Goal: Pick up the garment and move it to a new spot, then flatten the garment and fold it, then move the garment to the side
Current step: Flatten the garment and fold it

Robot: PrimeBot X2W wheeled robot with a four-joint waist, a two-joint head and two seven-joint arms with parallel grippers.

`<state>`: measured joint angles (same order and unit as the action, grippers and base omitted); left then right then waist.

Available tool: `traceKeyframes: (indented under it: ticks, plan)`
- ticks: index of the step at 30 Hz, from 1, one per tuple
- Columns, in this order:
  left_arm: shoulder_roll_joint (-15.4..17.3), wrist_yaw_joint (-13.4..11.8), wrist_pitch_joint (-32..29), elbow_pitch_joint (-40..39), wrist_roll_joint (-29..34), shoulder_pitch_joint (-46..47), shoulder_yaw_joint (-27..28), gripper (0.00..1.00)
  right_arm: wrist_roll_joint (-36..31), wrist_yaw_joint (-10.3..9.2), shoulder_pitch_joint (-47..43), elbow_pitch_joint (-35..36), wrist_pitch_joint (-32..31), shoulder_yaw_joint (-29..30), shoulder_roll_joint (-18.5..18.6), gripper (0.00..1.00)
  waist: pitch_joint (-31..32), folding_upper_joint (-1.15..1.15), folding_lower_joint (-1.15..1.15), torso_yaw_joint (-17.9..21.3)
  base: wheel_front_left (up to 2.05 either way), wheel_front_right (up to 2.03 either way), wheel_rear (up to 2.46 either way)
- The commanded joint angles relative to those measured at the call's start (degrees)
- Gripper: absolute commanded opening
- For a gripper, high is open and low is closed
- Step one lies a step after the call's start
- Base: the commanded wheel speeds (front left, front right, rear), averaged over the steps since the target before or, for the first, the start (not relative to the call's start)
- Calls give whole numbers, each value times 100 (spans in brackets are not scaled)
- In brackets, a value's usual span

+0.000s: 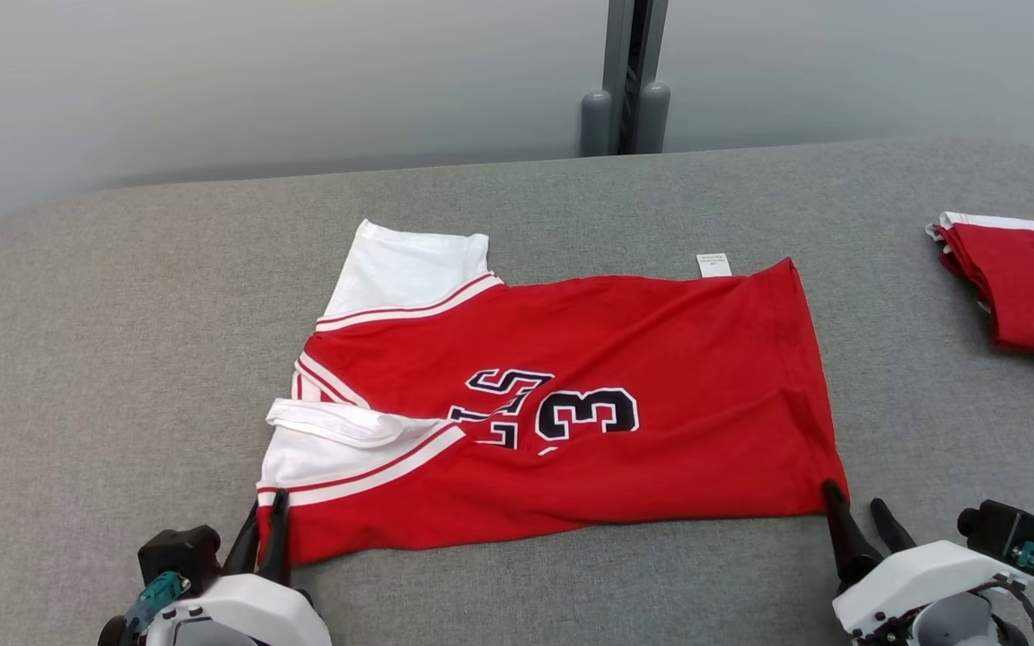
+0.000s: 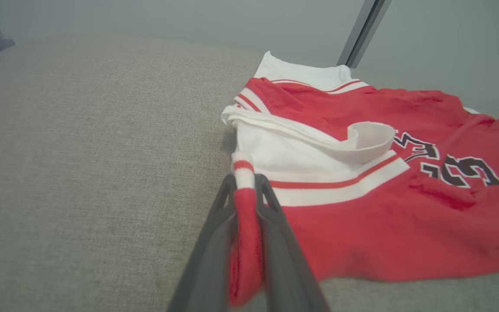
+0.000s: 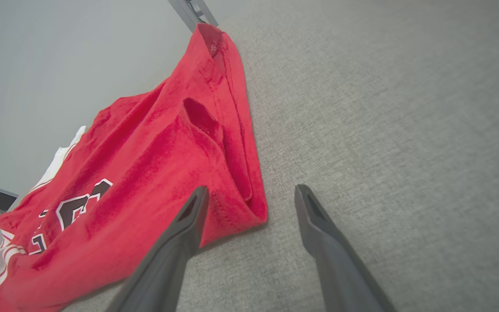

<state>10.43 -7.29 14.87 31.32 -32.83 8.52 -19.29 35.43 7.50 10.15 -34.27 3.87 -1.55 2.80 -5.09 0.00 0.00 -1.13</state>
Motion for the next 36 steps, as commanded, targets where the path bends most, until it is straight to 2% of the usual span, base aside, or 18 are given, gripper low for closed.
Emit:
traceKeyframes:
  ticks: [1,9,13,16,24,36]
  plan:
    - [28,4,0,-19,53,25,-11,0,128,-3,111,-137,54,-47,26,100,-10,0,0,-18,0,0,0]
    - [59,11,-52,-55,66,43,-114,0,1389,-3,452,-741,74,-586,21,100,-29,0,0,-98,0,0,0]
    - [76,-3,-77,-74,82,24,-159,0,1755,-3,556,-896,156,-857,16,100,-21,0,0,-117,0,0,0]
    - [94,7,-113,-86,92,-5,-197,0,1841,-3,642,-993,293,-1010,16,0,-4,0,0,-109,0,0,0]
    - [207,91,-361,-124,101,-111,-341,0,1931,-3,652,-1078,612,-1057,134,0,97,0,0,-49,0,0,0]
    - [589,104,-971,-593,23,-630,-519,0,2320,-3,233,-818,460,-1018,523,0,295,0,0,62,0,0,0]
